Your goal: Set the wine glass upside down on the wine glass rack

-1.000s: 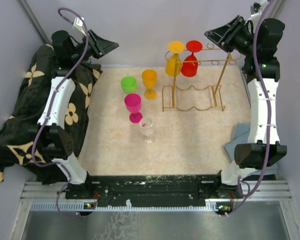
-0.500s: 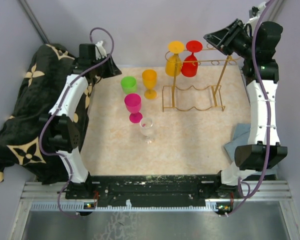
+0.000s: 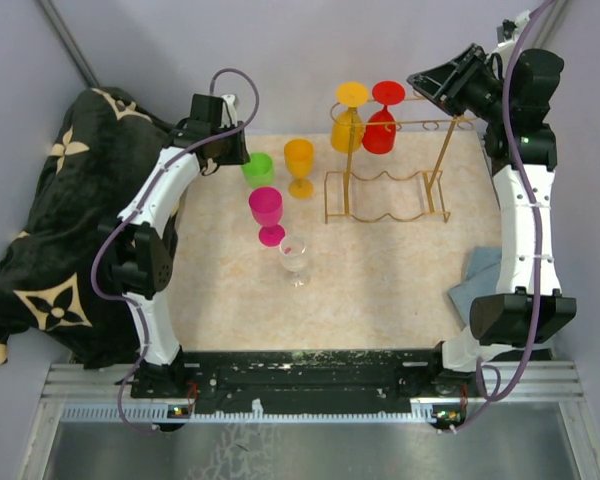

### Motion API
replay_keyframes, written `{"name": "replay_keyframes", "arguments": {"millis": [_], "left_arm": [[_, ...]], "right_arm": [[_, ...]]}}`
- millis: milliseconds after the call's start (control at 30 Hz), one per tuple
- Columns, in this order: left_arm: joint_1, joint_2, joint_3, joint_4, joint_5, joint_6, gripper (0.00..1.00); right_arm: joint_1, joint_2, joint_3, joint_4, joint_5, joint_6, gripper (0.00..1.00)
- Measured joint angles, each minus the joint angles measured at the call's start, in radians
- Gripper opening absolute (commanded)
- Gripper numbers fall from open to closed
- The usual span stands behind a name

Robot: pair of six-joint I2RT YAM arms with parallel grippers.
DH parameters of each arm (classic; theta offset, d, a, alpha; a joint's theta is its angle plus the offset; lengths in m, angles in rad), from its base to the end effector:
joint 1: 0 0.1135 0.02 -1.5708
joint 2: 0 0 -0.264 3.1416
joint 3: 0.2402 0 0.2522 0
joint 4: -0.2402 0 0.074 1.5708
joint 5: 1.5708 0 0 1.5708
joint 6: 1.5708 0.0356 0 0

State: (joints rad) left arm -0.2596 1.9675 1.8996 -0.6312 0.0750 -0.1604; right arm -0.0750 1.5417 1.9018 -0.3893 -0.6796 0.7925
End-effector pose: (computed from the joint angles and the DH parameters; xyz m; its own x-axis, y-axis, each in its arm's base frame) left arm 0.4384 -0.1192 0.3298 -0.6637 0.0115 -0.7479 0.2081 0.9633 -0.1699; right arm 0.3228 -0.0018 0.5169 -0.4250 0.5874 -0.6887 -0.3782 0.5760 0.7247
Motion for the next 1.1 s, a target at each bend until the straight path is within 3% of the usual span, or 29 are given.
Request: {"name": "replay_keyframes", "arguments": {"millis": [733, 833, 1033, 1100], "left_arm": [[-0.024, 0.071, 0.0, -0.008, -0.123, 0.027, 0.38], [-0.026, 0.081, 0.0, -0.014, -0.135, 0.027, 0.32], [-0.027, 0.082, 0.002, -0.017, -0.151, 0.027, 0.0], [-0.027, 0.082, 0.003, -0.018, -0.16, 0.027, 0.0]], "right_arm": [[0.0, -0.009, -0.018, 0.008, 0.001, 0.003, 0.35], [0.0, -0.009, -0.018, 0.008, 0.001, 0.003, 0.34], [0.0, -0.01, -0.024, 0.011, 0.002, 0.004, 0.34], [0.0, -0.01, -0.024, 0.014, 0.002, 0.004, 0.35]]}}
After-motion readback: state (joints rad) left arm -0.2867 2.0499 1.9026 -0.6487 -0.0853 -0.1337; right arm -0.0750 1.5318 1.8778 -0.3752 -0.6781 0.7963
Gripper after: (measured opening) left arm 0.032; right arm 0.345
